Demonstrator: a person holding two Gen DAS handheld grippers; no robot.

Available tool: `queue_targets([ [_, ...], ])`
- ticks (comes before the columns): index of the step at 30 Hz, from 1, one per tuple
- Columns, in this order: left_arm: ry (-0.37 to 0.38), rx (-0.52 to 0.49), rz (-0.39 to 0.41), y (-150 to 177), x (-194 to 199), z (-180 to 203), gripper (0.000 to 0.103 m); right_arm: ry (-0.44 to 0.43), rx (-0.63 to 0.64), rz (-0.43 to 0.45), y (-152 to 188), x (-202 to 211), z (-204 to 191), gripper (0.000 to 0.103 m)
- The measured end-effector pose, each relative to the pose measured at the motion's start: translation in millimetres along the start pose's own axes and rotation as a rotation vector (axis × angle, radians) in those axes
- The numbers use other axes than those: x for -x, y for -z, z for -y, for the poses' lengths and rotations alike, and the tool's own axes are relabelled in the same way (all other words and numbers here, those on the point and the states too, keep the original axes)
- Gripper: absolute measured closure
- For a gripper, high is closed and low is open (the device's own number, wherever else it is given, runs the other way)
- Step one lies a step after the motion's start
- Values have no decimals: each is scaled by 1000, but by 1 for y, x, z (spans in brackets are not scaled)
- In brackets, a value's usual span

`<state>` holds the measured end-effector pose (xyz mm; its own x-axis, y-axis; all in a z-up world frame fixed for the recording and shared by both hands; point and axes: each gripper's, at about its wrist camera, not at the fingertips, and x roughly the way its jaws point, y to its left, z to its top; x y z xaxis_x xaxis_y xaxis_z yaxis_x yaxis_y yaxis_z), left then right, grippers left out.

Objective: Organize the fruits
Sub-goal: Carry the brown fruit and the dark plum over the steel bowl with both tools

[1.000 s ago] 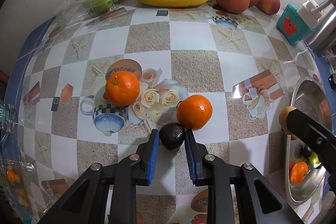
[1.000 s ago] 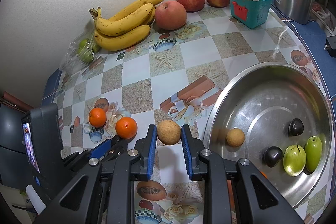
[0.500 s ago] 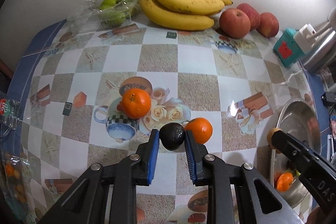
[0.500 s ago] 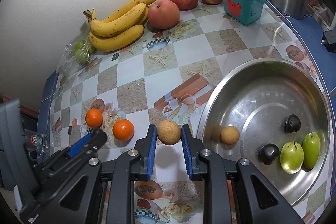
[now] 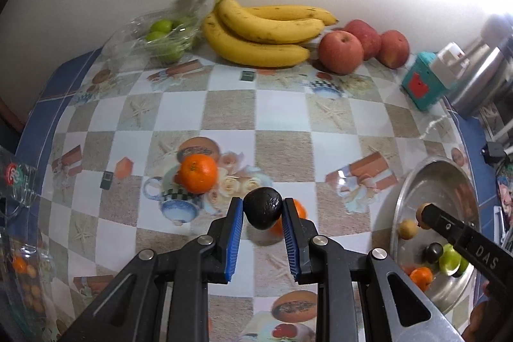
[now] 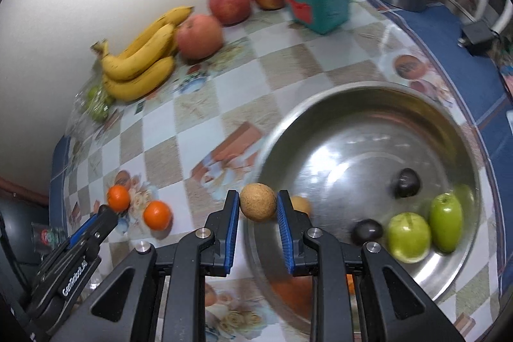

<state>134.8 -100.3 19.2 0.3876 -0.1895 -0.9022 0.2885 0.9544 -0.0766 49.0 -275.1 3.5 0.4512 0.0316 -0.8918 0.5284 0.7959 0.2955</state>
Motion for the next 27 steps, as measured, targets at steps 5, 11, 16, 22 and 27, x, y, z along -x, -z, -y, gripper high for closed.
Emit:
queue_targets([
  [5, 45, -72, -3, 3, 3, 33, 76, 59, -71, 13, -3, 7, 25, 78],
  [11, 101, -190, -12, 14, 6, 82, 76, 125, -149, 23, -7, 15, 57, 78],
  [16, 133, -268, -37, 25, 3, 114, 76, 128, -193, 32, -9, 21, 74, 78],
  [22, 145, -336, -83, 39, -9, 142, 76, 122, -200, 23, -10, 20, 82, 78],
  [27, 145, -363, -108, 47, -17, 154, 76, 122, -201, -5, -10, 11, 83, 78],
])
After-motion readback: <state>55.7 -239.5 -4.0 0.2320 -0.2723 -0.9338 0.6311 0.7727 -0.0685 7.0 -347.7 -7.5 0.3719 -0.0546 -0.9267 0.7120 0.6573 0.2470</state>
